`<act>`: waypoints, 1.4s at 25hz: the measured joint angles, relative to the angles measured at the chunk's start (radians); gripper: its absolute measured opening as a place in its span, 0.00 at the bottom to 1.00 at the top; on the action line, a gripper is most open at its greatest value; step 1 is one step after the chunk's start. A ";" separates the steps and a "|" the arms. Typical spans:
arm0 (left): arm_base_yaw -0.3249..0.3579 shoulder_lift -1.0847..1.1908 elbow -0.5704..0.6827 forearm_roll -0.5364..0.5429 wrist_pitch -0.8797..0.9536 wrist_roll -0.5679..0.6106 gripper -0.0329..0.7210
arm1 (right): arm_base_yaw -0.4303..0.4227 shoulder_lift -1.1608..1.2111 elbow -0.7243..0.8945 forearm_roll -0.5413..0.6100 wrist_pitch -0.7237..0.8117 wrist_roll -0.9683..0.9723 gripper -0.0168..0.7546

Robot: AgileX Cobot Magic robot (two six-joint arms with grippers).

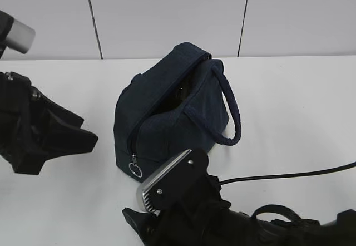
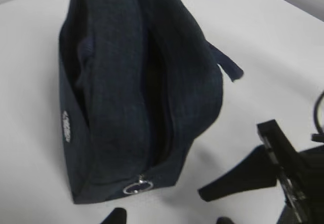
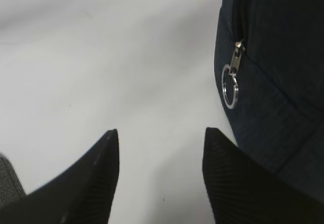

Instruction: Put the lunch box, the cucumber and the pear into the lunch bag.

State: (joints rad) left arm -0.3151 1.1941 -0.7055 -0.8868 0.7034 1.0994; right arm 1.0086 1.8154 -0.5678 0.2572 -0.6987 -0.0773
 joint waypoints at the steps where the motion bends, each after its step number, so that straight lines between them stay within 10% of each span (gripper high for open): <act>1: 0.000 0.000 0.000 0.014 0.022 0.000 0.47 | 0.000 0.016 -0.014 0.000 0.000 0.000 0.56; 35: 0.000 0.000 0.000 0.077 0.074 -0.002 0.43 | 0.000 0.168 -0.172 0.279 0.013 -0.127 0.55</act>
State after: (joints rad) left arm -0.3151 1.1941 -0.7055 -0.8099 0.7771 1.0977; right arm 1.0086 1.9830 -0.7396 0.5366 -0.6854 -0.2047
